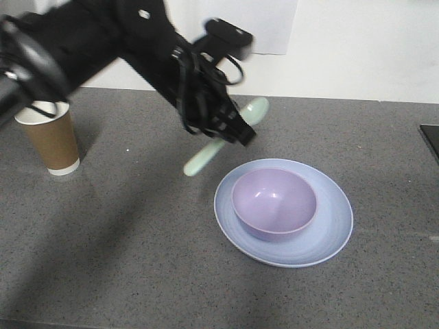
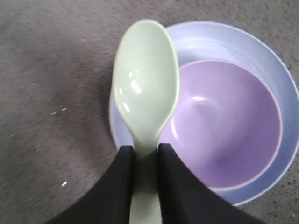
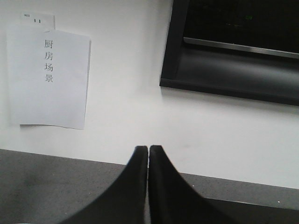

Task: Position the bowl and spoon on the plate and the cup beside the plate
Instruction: 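Move the left gripper with the spoon over the bowl and lower it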

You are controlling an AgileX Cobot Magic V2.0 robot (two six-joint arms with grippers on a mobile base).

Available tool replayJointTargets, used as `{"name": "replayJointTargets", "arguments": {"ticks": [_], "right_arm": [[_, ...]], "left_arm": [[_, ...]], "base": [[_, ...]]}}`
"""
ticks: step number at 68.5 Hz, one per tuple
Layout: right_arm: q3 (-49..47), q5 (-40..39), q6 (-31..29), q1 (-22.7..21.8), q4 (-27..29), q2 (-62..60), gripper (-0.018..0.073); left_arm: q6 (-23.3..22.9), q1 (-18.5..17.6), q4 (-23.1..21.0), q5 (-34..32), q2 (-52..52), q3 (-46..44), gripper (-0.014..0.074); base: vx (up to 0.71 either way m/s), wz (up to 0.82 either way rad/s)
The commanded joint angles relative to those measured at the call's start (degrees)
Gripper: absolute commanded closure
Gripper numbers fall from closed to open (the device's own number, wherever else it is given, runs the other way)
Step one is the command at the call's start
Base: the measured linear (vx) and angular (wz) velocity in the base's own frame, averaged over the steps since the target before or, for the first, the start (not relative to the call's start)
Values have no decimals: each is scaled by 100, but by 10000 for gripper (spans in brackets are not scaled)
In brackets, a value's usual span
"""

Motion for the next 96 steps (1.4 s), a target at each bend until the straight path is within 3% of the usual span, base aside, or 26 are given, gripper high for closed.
{"name": "replayJointTargets", "arguments": {"ticks": [1, 18, 66, 96], "right_arm": [[120, -677, 23, -26, -170, 3, 568], [296, -825, 30, -14, -165, 10, 568], [296, -816, 47, -14, 30, 10, 568], [296, -816, 47, -14, 36, 10, 568]], "left_arm": [[-34, -282, 159, 6, -6, -434, 593], [-227, -714, 715, 226, 294, -492, 590], [-458, -938, 754, 263, 370, -140, 429], [-564, -938, 766, 252, 338, -140, 393]], "base": [[0, 0], [0, 0], [0, 0], [0, 0]]}}
